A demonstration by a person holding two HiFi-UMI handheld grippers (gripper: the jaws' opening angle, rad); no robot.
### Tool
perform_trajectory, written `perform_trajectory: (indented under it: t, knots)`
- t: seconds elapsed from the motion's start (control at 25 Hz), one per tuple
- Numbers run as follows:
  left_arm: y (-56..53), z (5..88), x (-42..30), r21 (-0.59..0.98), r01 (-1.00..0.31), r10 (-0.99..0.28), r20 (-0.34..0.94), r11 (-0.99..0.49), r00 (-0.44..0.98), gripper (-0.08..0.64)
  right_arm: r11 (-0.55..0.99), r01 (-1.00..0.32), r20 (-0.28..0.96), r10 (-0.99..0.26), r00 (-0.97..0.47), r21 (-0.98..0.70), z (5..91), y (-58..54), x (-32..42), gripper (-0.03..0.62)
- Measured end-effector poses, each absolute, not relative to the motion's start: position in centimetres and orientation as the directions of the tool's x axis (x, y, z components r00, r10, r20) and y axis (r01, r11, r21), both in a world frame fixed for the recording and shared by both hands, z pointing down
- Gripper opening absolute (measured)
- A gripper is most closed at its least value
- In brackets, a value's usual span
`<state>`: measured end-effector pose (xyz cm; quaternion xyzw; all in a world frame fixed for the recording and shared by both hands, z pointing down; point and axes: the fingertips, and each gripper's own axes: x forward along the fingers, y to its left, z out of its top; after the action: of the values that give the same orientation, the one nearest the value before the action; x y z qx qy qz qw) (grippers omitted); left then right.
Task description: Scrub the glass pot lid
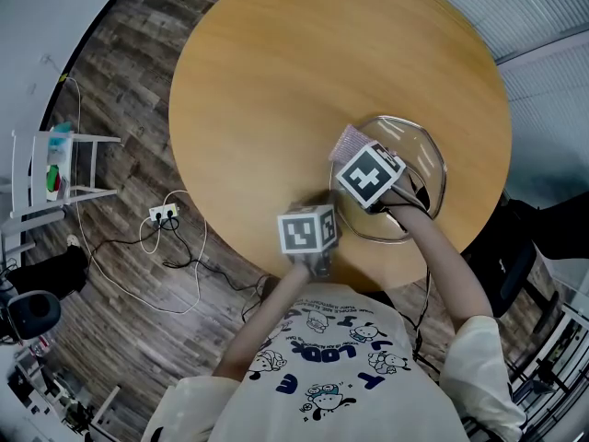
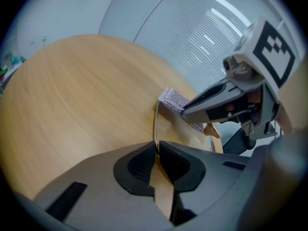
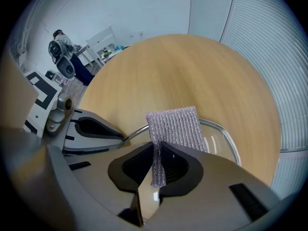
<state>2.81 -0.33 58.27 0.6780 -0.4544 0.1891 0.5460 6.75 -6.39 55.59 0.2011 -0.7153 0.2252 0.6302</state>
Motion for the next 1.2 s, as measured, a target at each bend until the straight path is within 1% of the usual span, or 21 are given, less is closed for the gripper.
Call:
perform_trajectory:
  t: [0.68, 1.2]
  knots:
    - [-0.1, 58.4, 2.7, 0.567, -0.824, -0.412, 0.754, 0.014, 0.512, 0.037, 0.761, -0.646, 0.989, -0.036, -0.142, -0.065, 55.4, -9.1, 9.2, 0.061]
    - [-0.1, 58.4, 2.8, 0.565, -0.825, -0.415, 0.755, 0.02, 0.507, 0.037, 0.717, -0.697, 0.99, -0.091, -0.108, -0.01, 55.3, -11.3, 12.4, 0.062]
